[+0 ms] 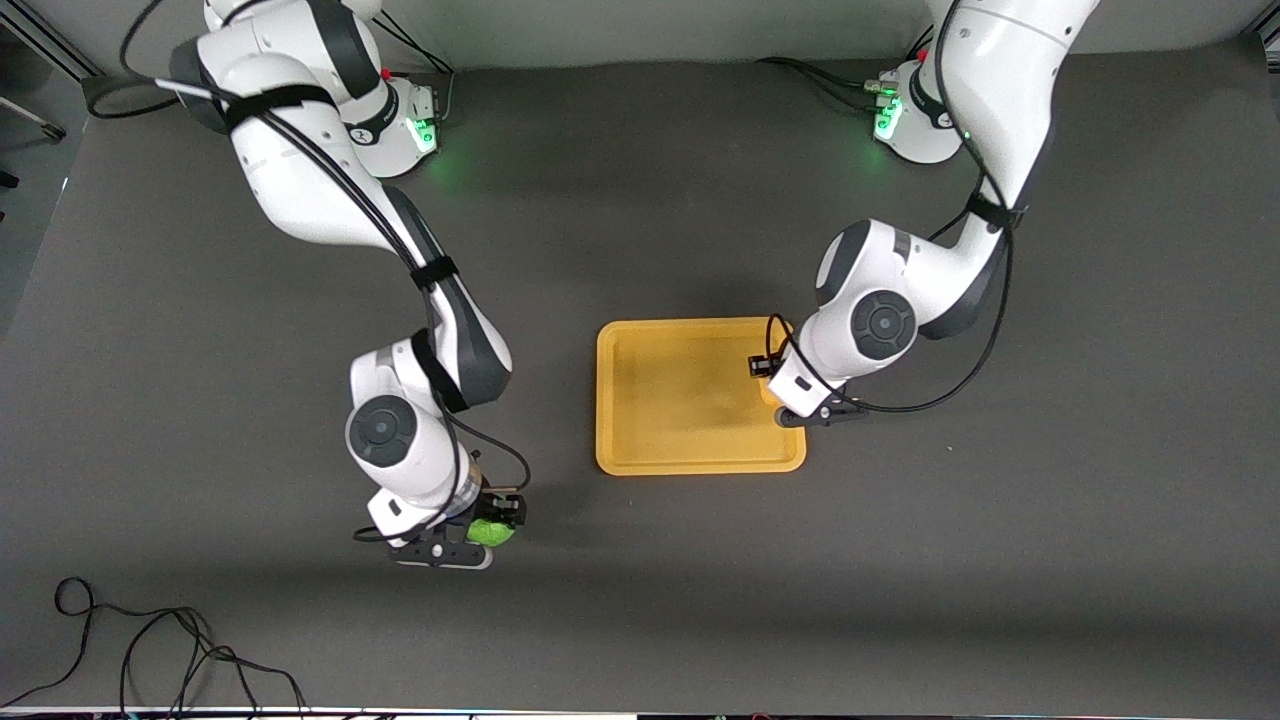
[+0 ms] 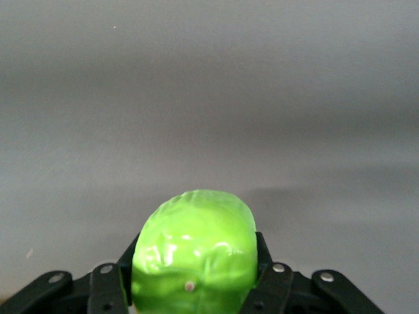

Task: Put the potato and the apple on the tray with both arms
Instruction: 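Place the potato on the tray with the left gripper while the right lifts the apple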

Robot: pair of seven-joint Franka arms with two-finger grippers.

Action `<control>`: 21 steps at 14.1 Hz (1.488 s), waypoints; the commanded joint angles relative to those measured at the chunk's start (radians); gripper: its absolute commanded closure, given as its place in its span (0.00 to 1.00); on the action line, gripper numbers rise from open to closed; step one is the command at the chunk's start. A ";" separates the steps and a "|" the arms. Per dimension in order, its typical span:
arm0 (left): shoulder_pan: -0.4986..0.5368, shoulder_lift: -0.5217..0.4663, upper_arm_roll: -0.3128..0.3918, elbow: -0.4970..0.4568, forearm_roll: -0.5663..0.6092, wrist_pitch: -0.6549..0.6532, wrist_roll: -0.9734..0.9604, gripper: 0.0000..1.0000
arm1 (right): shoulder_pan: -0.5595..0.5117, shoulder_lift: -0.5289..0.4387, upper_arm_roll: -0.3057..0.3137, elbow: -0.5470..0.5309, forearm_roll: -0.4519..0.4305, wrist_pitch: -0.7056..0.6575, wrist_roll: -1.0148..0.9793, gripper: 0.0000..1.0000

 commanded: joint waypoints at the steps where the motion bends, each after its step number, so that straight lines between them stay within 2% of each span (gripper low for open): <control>1: -0.015 0.034 0.013 0.002 -0.005 0.031 -0.014 0.72 | 0.006 -0.163 0.004 -0.080 0.005 -0.144 0.005 0.58; 2: -0.017 0.034 0.014 0.002 -0.005 0.031 -0.015 0.45 | 0.008 -0.220 0.006 -0.125 0.006 -0.173 0.005 0.58; 3: -0.018 0.034 0.013 0.005 -0.005 0.032 -0.017 0.04 | 0.008 -0.294 0.009 -0.200 0.008 -0.184 0.005 0.58; 4: -0.030 0.032 0.014 0.006 -0.006 0.038 -0.018 0.00 | 0.011 -0.367 0.010 -0.282 0.010 -0.181 0.005 0.58; 6: -0.017 0.011 0.014 0.008 -0.005 0.020 -0.020 0.00 | 0.014 -0.495 0.013 -0.411 0.010 -0.184 0.005 0.58; 8: 0.012 -0.058 0.022 0.008 -0.003 -0.026 -0.018 0.00 | 0.017 -0.576 0.013 -0.495 0.010 -0.186 0.008 0.58; 11: 0.096 -0.202 0.066 0.007 0.020 -0.142 0.024 0.00 | 0.084 -0.600 0.012 -0.522 0.011 -0.186 0.069 0.58; 12: 0.133 -0.246 0.071 0.007 0.037 -0.226 0.097 0.00 | 0.107 -0.595 0.012 -0.519 0.011 -0.181 0.109 0.58; 14: 0.271 -0.322 0.071 0.002 0.055 -0.366 0.297 0.00 | 0.176 -0.584 0.010 -0.502 0.010 -0.175 0.195 0.58; 15: 0.314 -0.351 0.072 -0.006 0.066 -0.409 0.378 0.00 | 0.212 -0.560 0.012 -0.465 0.007 -0.175 0.253 0.58; 17: 0.412 -0.433 0.071 -0.059 0.205 -0.493 0.483 0.00 | 0.282 -0.471 0.012 -0.341 0.005 -0.181 0.375 0.58; 19: 0.494 -0.478 0.071 -0.081 0.236 -0.480 0.550 0.00 | 0.351 -0.353 0.012 -0.182 -0.001 -0.191 0.523 0.58; 21: 0.509 -0.507 0.071 -0.081 0.242 -0.436 0.566 0.00 | 0.413 -0.217 0.010 -0.010 -0.006 -0.224 0.633 0.58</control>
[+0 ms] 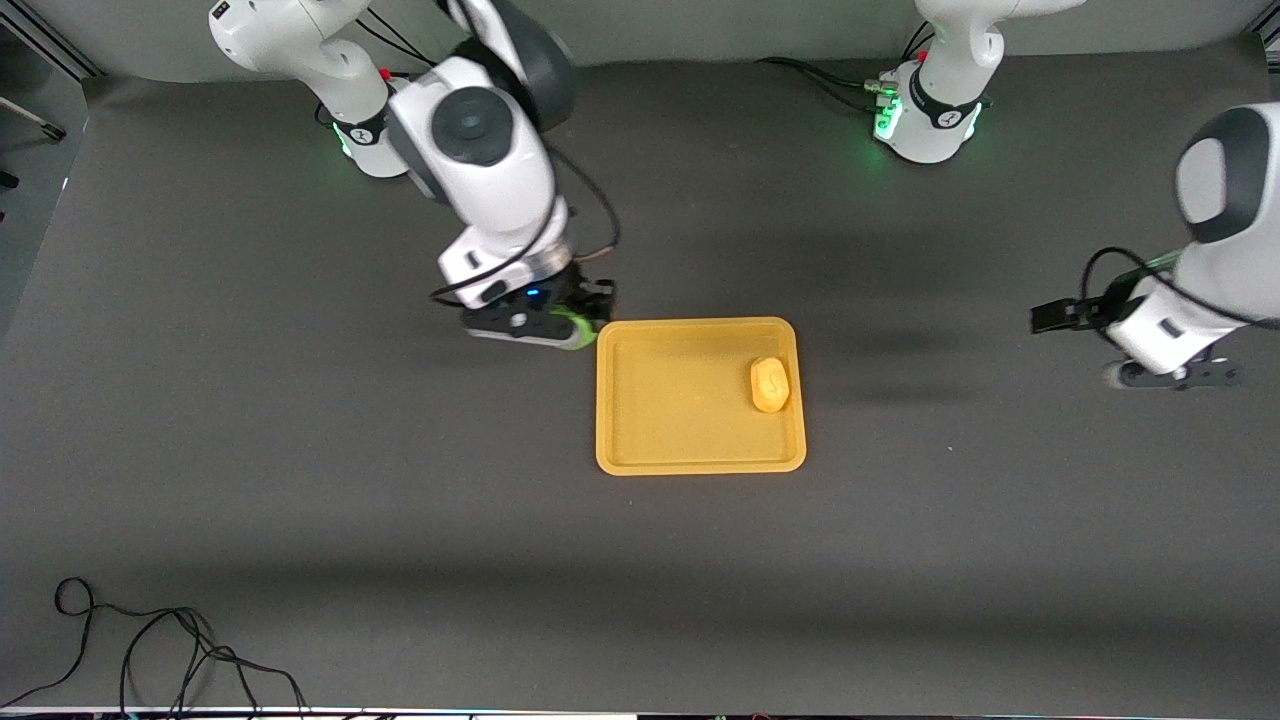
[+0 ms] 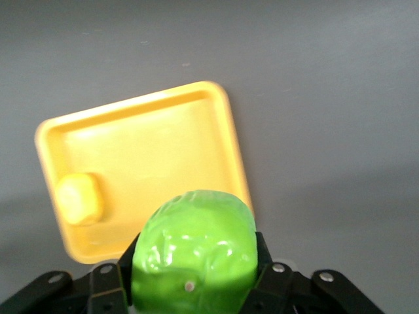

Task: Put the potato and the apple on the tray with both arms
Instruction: 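Carry the green apple over the tray and release it with the right gripper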

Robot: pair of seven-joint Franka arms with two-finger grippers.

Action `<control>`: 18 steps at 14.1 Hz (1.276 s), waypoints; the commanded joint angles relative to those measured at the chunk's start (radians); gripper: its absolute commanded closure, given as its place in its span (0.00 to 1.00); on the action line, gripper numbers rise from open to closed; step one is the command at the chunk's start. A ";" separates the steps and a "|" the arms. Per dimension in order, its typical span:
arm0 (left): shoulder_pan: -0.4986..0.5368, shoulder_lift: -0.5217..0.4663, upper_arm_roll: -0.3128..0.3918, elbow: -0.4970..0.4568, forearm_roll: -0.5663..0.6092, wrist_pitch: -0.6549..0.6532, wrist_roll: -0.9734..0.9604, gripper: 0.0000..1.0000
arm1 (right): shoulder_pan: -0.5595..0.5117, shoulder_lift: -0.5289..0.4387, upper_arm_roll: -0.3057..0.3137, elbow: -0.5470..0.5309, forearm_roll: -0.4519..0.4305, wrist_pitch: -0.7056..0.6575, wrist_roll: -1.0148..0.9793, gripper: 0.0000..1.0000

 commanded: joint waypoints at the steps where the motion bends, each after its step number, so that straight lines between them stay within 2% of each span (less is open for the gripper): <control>1: 0.006 -0.073 -0.017 -0.042 0.024 0.070 0.017 0.00 | 0.071 0.253 -0.012 0.322 -0.009 -0.073 0.155 0.58; 3: 0.003 -0.100 -0.022 -0.020 0.024 0.068 0.013 0.00 | 0.097 0.367 -0.014 0.415 -0.037 -0.067 0.219 0.58; 6: 0.001 -0.140 -0.025 0.034 0.022 -0.046 0.014 0.00 | 0.110 0.459 -0.012 0.415 -0.070 0.023 0.220 0.58; 8: 0.000 -0.168 -0.027 0.034 0.019 -0.052 0.019 0.00 | 0.110 0.516 -0.015 0.414 -0.085 0.091 0.219 0.58; 9: -0.003 -0.180 -0.030 0.024 0.021 -0.055 0.017 0.02 | 0.110 0.542 -0.017 0.414 -0.085 0.128 0.219 0.58; 10: -0.005 -0.204 -0.042 -0.005 0.021 -0.057 0.017 0.08 | 0.110 0.565 -0.018 0.412 -0.087 0.157 0.219 0.58; 11: -0.005 -0.229 -0.042 -0.039 0.021 -0.054 0.017 0.01 | 0.110 0.583 -0.018 0.412 -0.097 0.177 0.219 0.58; 15: -0.002 -0.242 -0.037 -0.032 0.013 -0.084 0.020 0.00 | 0.108 0.620 -0.020 0.409 -0.101 0.213 0.220 0.56; 16: 0.000 -0.242 -0.033 -0.030 0.012 -0.086 0.043 0.00 | 0.108 0.625 -0.020 0.407 -0.101 0.216 0.222 0.31; 17: 0.004 -0.249 -0.033 -0.033 0.010 -0.092 0.080 0.00 | 0.102 0.628 -0.020 0.407 -0.104 0.223 0.220 0.01; 18: 0.004 -0.264 -0.031 -0.038 0.010 -0.103 0.098 0.00 | 0.102 0.625 -0.020 0.407 -0.111 0.223 0.219 0.00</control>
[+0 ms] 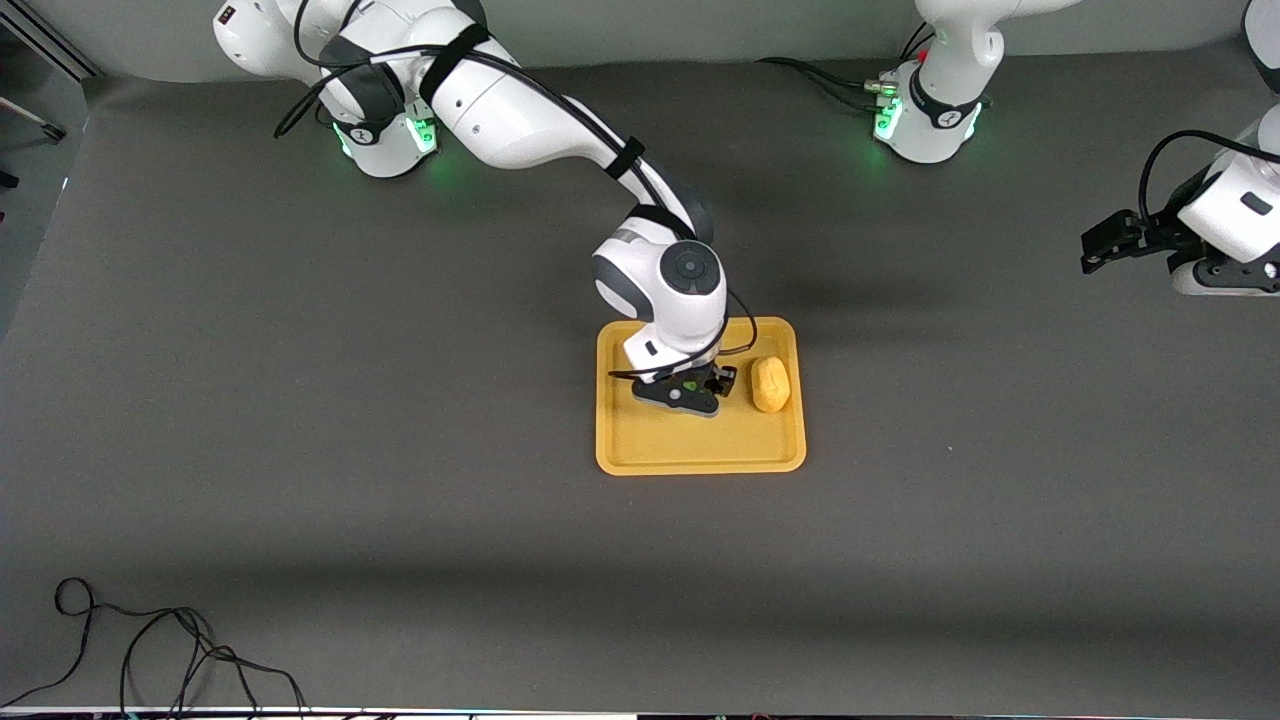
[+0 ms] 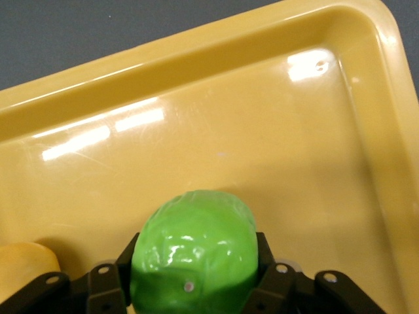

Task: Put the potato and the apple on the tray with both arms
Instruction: 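Carry the green apple over the tray and release it with the right gripper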

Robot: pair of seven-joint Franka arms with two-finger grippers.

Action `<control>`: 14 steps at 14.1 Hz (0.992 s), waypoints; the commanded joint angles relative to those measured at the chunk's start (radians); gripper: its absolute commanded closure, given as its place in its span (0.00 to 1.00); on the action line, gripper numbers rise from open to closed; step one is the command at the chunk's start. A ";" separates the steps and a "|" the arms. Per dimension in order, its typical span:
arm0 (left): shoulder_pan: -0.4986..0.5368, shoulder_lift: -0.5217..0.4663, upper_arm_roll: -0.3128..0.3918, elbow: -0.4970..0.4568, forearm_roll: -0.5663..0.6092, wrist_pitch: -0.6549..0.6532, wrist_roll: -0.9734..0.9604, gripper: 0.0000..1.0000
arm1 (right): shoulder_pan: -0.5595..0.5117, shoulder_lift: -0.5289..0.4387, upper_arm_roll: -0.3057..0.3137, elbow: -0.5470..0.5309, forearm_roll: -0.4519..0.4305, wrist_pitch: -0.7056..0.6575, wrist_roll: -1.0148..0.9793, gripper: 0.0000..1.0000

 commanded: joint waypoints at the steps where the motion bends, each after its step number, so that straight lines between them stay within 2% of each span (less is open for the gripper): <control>1: 0.001 -0.049 0.008 -0.022 0.003 -0.029 0.051 0.00 | 0.003 0.010 -0.008 0.042 -0.025 -0.001 0.022 0.00; 3: 0.009 -0.040 0.011 -0.022 0.003 -0.015 0.064 0.00 | 0.000 -0.037 -0.006 0.044 -0.017 -0.039 0.019 0.00; 5: 0.021 -0.037 0.011 -0.024 0.003 -0.018 0.070 0.00 | -0.001 -0.100 -0.009 0.055 -0.016 -0.137 0.011 0.00; 9: 0.021 -0.029 0.011 -0.022 0.003 -0.015 0.071 0.00 | -0.041 -0.290 -0.010 0.043 -0.011 -0.350 -0.001 0.00; 11: 0.021 -0.033 0.011 -0.022 0.003 -0.024 0.070 0.00 | -0.073 -0.420 -0.010 -0.031 -0.010 -0.456 -0.099 0.00; 14: 0.021 -0.031 0.013 -0.022 0.003 -0.024 0.071 0.00 | -0.164 -0.621 -0.011 -0.192 0.004 -0.525 -0.304 0.00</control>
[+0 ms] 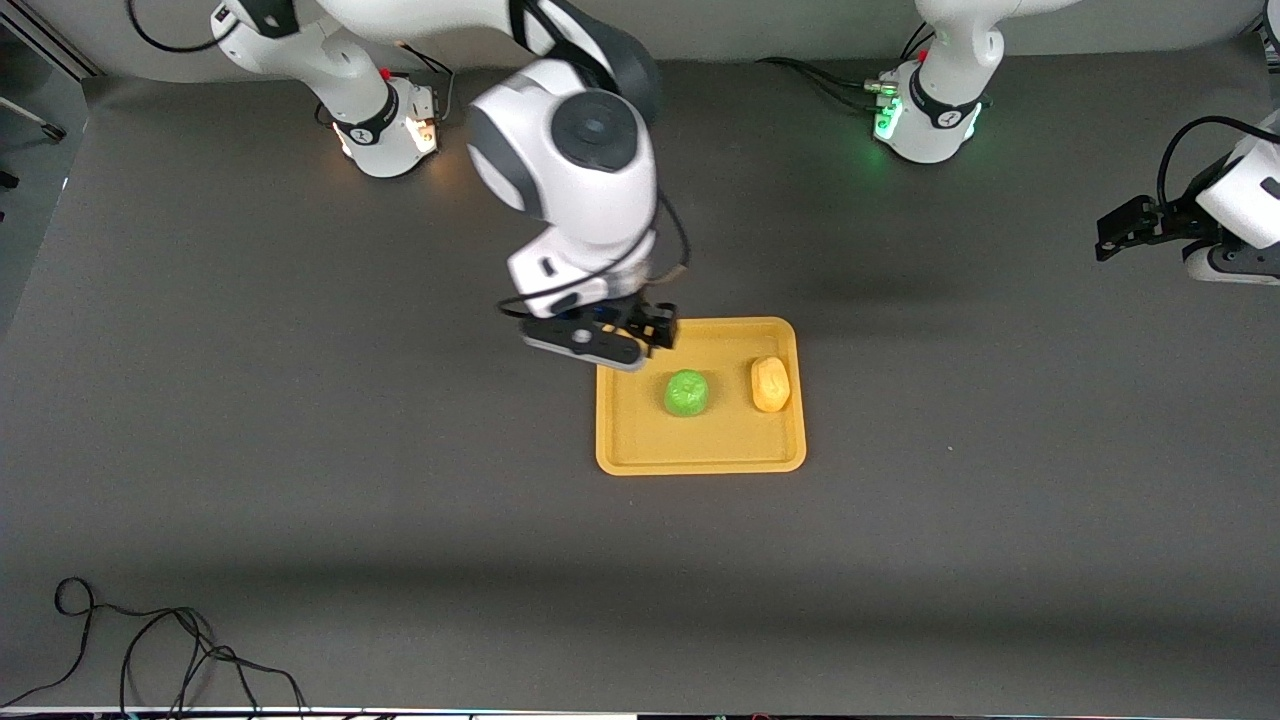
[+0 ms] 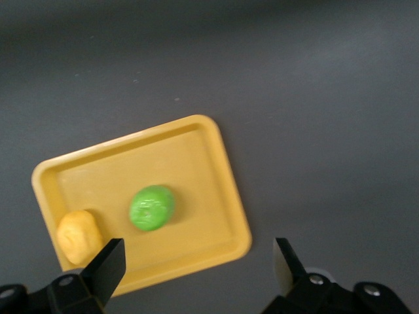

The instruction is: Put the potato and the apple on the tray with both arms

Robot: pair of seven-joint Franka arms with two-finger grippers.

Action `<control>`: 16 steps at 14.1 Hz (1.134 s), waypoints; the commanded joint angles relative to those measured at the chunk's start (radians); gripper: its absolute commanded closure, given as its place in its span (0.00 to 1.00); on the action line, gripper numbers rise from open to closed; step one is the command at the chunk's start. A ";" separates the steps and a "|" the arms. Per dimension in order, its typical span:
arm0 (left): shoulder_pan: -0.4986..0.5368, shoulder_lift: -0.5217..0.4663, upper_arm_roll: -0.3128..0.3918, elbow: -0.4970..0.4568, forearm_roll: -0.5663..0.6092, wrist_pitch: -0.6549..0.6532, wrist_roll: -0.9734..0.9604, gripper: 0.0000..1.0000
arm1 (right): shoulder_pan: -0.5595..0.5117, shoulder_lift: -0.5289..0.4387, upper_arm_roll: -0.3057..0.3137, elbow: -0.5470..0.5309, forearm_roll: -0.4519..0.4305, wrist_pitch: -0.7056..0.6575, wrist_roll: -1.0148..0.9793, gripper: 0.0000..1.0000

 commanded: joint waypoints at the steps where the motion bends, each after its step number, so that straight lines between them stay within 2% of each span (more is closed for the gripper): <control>1: 0.008 -0.016 0.002 -0.011 0.003 -0.009 0.017 0.00 | -0.090 -0.235 0.005 -0.257 0.019 -0.008 -0.195 0.00; 5: 0.008 -0.016 0.005 -0.011 0.003 -0.003 0.017 0.00 | -0.313 -0.459 0.015 -0.467 0.071 -0.005 -0.491 0.00; 7: 0.008 -0.016 0.005 -0.011 0.003 -0.005 0.017 0.00 | -0.436 -0.516 0.025 -0.515 0.077 -0.008 -0.642 0.00; 9: 0.008 -0.016 0.005 -0.011 0.003 -0.005 0.017 0.00 | -0.570 -0.526 0.051 -0.515 0.077 -0.033 -0.795 0.00; 12: 0.008 -0.016 0.005 -0.011 0.003 -0.005 0.017 0.00 | -0.783 -0.526 0.144 -0.509 0.077 -0.047 -0.931 0.00; 14: 0.008 -0.016 0.005 -0.011 0.003 -0.005 0.017 0.00 | -0.840 -0.524 0.147 -0.506 0.077 -0.047 -0.986 0.00; 16: 0.008 -0.016 0.005 -0.011 0.003 -0.005 0.017 0.00 | -0.840 -0.527 0.126 -0.503 0.074 -0.047 -0.994 0.00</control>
